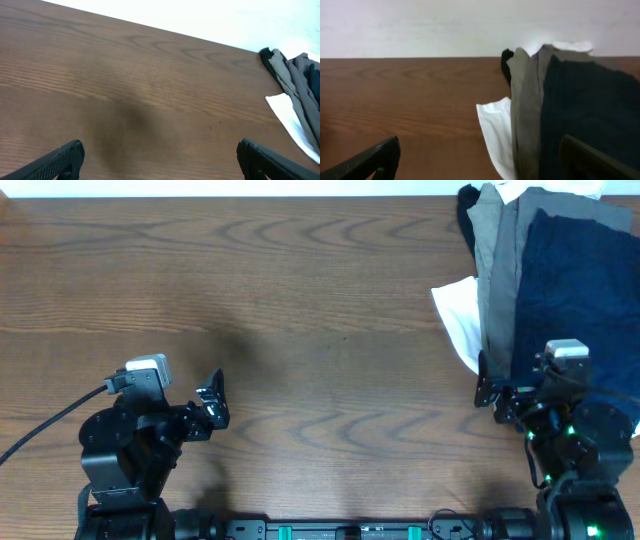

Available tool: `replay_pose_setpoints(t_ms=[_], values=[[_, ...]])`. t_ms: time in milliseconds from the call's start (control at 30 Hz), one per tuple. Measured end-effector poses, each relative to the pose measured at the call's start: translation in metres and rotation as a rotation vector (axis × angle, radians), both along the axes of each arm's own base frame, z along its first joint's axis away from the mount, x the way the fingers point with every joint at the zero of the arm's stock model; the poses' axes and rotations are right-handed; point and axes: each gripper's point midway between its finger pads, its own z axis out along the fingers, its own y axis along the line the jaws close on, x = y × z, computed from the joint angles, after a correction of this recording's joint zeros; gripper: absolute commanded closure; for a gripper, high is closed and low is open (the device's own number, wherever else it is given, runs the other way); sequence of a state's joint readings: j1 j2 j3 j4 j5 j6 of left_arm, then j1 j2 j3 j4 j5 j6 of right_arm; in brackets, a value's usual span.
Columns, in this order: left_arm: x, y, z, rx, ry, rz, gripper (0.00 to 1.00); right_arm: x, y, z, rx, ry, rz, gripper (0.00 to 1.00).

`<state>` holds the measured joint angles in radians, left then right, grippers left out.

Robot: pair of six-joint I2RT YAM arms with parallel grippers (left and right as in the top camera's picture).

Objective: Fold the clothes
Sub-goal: 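Raise the left arm and move the right gripper toward the clothes pile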

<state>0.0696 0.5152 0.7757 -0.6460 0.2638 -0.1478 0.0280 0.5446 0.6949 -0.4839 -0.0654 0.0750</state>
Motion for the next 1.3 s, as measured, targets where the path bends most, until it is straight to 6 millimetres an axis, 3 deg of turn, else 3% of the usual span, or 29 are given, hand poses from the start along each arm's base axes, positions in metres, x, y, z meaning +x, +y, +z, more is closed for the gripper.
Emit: replay_pose_setpoints(t_ms=[567, 867, 1300], values=[[0.011, 0.001, 0.029, 0.011, -0.113, -0.002, 0.02, 0.043, 0.005, -0.044, 0.05, 0.242, -0.002, 0.01], [0.017, 0.0, 0.072, 0.018, -0.143, -0.008, 0.02, 0.065, 0.003, -0.065, 0.08, 0.366, 0.012, 0.01], [0.031, -0.035, 0.109, -0.058, -0.199, -0.22, 0.02, 0.07, -0.005, -0.064, 0.052, 0.352, 0.029, 0.01]])
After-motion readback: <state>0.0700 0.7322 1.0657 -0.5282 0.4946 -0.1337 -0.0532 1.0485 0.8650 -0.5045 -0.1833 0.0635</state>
